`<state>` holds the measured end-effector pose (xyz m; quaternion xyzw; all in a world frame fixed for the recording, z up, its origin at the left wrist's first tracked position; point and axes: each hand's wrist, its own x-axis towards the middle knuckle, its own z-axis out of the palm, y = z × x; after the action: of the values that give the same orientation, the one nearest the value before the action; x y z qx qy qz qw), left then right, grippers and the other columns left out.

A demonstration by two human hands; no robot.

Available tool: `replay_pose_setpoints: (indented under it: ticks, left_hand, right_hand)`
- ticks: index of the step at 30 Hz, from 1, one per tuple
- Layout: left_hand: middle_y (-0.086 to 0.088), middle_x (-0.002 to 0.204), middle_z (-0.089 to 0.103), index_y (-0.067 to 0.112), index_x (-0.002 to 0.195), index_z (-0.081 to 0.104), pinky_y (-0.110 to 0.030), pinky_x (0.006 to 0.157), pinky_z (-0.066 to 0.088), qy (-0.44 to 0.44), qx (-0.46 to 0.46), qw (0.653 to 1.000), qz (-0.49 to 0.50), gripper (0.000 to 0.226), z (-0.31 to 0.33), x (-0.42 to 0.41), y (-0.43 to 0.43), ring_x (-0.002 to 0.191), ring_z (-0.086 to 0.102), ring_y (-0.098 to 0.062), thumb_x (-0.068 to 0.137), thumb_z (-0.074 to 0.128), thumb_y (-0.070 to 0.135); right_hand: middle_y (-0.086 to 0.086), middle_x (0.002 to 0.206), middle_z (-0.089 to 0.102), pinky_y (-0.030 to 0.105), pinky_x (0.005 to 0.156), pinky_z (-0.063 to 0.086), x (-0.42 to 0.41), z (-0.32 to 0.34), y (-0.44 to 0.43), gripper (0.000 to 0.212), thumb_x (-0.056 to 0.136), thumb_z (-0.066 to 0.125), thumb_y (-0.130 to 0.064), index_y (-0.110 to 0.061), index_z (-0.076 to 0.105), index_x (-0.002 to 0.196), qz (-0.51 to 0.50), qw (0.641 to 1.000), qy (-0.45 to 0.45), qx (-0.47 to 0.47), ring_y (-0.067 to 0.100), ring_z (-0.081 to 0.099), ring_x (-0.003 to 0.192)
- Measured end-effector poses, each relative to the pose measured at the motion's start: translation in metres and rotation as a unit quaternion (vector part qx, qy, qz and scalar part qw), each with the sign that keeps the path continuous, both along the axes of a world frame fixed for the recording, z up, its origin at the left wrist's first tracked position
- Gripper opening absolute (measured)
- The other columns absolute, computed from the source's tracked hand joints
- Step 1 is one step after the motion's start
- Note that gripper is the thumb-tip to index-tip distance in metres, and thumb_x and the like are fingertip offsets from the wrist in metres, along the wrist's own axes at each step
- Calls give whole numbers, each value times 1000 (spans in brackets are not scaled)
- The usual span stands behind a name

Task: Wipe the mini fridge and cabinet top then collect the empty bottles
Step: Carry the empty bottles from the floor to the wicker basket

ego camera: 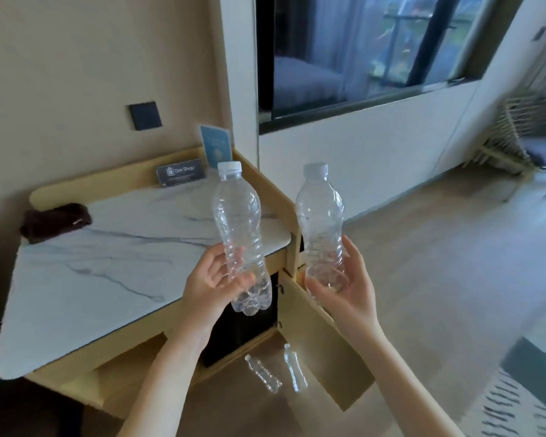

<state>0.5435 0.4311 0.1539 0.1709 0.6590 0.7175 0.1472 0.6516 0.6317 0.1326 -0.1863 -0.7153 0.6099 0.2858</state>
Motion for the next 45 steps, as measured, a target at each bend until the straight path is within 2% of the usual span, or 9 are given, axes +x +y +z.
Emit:
replay_pose_setpoints:
  ticks: [2, 5, 11, 17, 24, 28, 35, 39, 45]
  left_hand:
    - [7, 121, 70, 21, 124, 60, -26, 91, 52, 1, -2, 999, -42, 75, -1, -3, 12, 113, 65, -11, 55, 87, 35]
    - [6, 119, 71, 19, 124, 59, -28, 94, 52, -2, 1, 995, -101, 79, -2, 1, 39, 111, 66, -10, 52, 87, 35]
    - [8, 122, 69, 22, 128, 58, -37, 105, 45, 9, -9, 973, -231, 84, 0, 36, 114, 116, 64, -9, 52, 89, 38]
    - [10, 125, 68, 30, 126, 58, -35, 104, 46, 34, -19, 941, -336, 80, 3, 105, 207, 119, 62, -7, 53, 88, 40]
    - [13, 126, 67, 35, 125, 59, -38, 107, 47, 39, -41, 914, -402, 90, -12, 216, 335, 120, 61, -6, 45, 92, 57]
    - [13, 124, 69, 36, 125, 59, -34, 103, 50, 20, -38, 898, -437, 95, -12, 288, 421, 118, 63, -7, 40, 94, 60]
    - [14, 122, 69, 32, 127, 57, -31, 100, 50, 27, -37, 881, -471, 87, -8, 358, 543, 115, 64, -5, 48, 90, 48]
    - [14, 123, 69, 33, 127, 59, -36, 103, 49, 9, -40, 895, -444, 84, -22, 351, 604, 117, 63, -6, 50, 92, 45]
    - [10, 122, 70, 30, 125, 60, -40, 103, 50, 3, -30, 915, -402, 81, -36, 308, 716, 116, 64, -9, 50, 89, 41]
  right_hand:
    - [-13, 115, 70, 38, 84, 60, 16, -3, 3, 76, 66, 88, -30, -36, 54, 134, -56, 998, -4, 7, 12, 70, 101]
    - [-20, 104, 71, 13, 79, 52, 44, -3, 10, 63, 72, 86, -2, -25, 60, 125, -125, 992, -1, 6, 2, 69, 94]
    - [-11, 110, 67, 6, 80, 48, 111, 7, 42, 64, 71, 87, -4, -21, 58, 126, -236, 972, 3, 20, -6, 64, 99]
    - [-7, 117, 66, 27, 105, 48, 208, 7, 90, 64, 72, 88, -15, -24, 57, 127, -349, 936, -10, 34, 5, 63, 110]
    - [-6, 122, 67, 41, 106, 48, 330, -12, 189, 69, 72, 89, -24, -22, 57, 133, -415, 910, -15, 18, 10, 63, 115]
    - [-8, 125, 66, 44, 104, 50, 407, -8, 261, 77, 68, 88, -43, -27, 55, 135, -441, 897, -29, 8, 16, 62, 118]
    - [-7, 129, 64, 44, 102, 51, 472, -6, 379, 79, 66, 87, -45, -28, 54, 136, -451, 892, -34, 5, 17, 60, 122]
    - [-8, 128, 62, 30, 102, 50, 465, -17, 445, 71, 74, 88, -24, -25, 54, 135, -425, 904, -37, 1, 15, 58, 122]
    - [-7, 125, 64, 16, 92, 51, 418, -26, 568, 69, 74, 87, -18, -22, 54, 134, -398, 917, -20, -4, 10, 61, 116]
